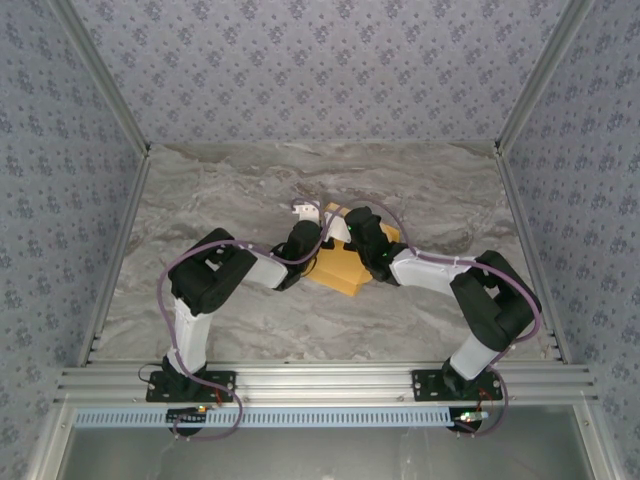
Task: Fold the paper box
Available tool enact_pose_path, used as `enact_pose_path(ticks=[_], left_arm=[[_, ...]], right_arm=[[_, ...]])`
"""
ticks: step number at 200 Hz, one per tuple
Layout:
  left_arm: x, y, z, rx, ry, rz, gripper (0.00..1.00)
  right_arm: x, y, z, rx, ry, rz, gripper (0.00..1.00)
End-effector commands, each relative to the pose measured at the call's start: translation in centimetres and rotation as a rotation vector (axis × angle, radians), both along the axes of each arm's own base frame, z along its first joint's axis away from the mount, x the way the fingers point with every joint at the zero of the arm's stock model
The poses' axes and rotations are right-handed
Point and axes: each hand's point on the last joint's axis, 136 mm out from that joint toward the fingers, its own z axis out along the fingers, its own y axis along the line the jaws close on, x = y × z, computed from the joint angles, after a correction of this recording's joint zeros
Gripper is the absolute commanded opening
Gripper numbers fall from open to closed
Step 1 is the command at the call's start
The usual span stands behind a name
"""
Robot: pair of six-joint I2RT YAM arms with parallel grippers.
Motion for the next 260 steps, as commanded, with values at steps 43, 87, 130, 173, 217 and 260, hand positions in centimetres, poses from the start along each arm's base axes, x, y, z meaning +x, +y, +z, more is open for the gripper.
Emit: enact_pose_path(ticks=[43,87,130,173,217,260], left_arm=[[0.7,-0.4,1.7,-0.013,-0.088,-0.055,0.11],[-0.1,0.1,1.7,0.050,-0.116,-0.092,0.05],[-0.6,0.6,1.5,0.077,-0.138,-0.115,0.02],[-0.8,1.2,1.5,0.109,-0.123,-0.104,0.01],[-1.0,1.7,1.6,0.149,-0.124,-0.097,0.01],[-1.1,1.7,1.3,0.168,-0.123,-0.109,0.02]], right_arm=[[-0.8,0.4,0.6,0.075,0.035,-0.016,0.00],[-0.7,0.0,1.1,0.110,0.047,-0.041,0.12],[-0.8,-0.1,2.2,0.183,0.066,-0.061,0.29],[-1.0,0.2,3.0,0.237,0.090,-0.068,0.38],[-1.7,1.4,4.4,0.367,0.129,-0.031,0.49],[-3.0,3.1,7.2,0.555,0.212,0.046,0.60]])
